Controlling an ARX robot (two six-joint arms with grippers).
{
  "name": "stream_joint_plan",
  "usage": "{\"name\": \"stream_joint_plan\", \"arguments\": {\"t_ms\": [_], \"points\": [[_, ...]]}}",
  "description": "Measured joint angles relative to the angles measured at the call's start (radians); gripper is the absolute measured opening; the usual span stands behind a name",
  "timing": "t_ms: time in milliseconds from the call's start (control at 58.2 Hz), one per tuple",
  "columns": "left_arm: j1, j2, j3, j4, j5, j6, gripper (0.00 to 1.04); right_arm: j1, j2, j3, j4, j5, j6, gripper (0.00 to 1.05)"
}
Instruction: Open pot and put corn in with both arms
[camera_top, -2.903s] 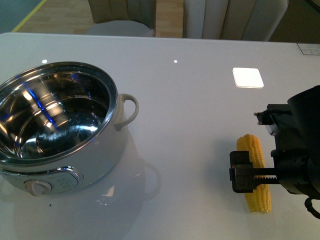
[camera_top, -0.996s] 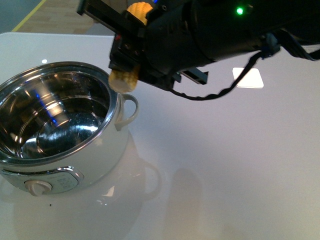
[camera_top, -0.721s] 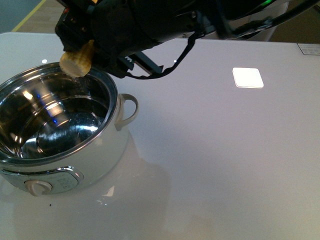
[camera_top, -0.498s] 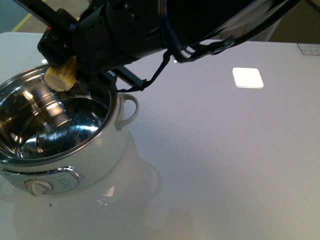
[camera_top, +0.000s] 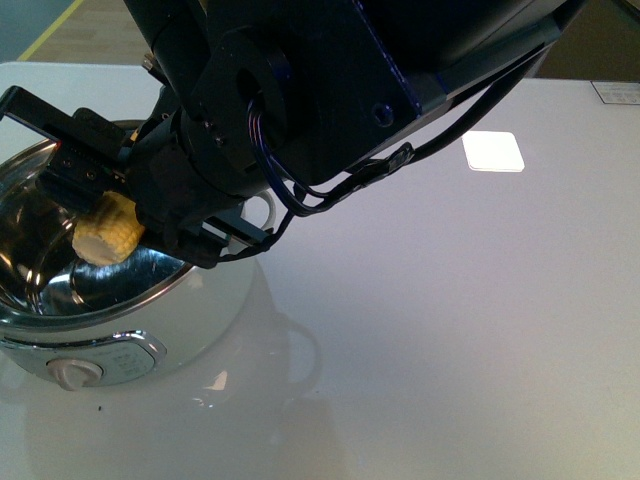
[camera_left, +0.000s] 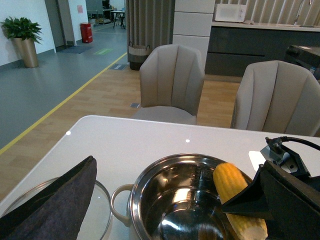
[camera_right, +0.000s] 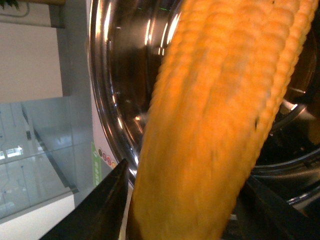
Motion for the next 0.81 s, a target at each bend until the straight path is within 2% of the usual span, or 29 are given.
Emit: {"name": "stream_joint_plan", "arguments": {"t_ms": [120, 189, 395, 653, 739, 807], "points": [[0.0, 0.0, 0.0, 0.0, 0.0, 0.0, 0.98, -0.004, 0.0, -0.01, 0.0, -0.009, 0.0, 0.89], [0.0, 0.0, 0.0, 0.0, 0.0, 0.0, 0.98, -0.005, -0.006, -0.014, 0.004, -0.009, 0.0, 0.97], [0.0, 0.0, 0.0, 0.0, 0.0, 0.0, 0.98, -0.046, -0.075, -0.113, 0.077, 0.012, 0.027, 0.96], [0.0, 0.0, 0.0, 0.0, 0.0, 0.0, 0.98, -0.269, -0.422, -0.423, 0.3, 0.043, 0.141, 0.96], [0.0, 0.0, 0.0, 0.0, 0.0, 0.0, 0.98, -0.341, -0.534, -0.499, 0.312, 0.055, 0.153, 0.96], [0.0, 0.0, 0.0, 0.0, 0.0, 0.0, 0.98, -0.407, -0.638, -0.563, 0.266, 0.09, 0.131, 0.96]]}}
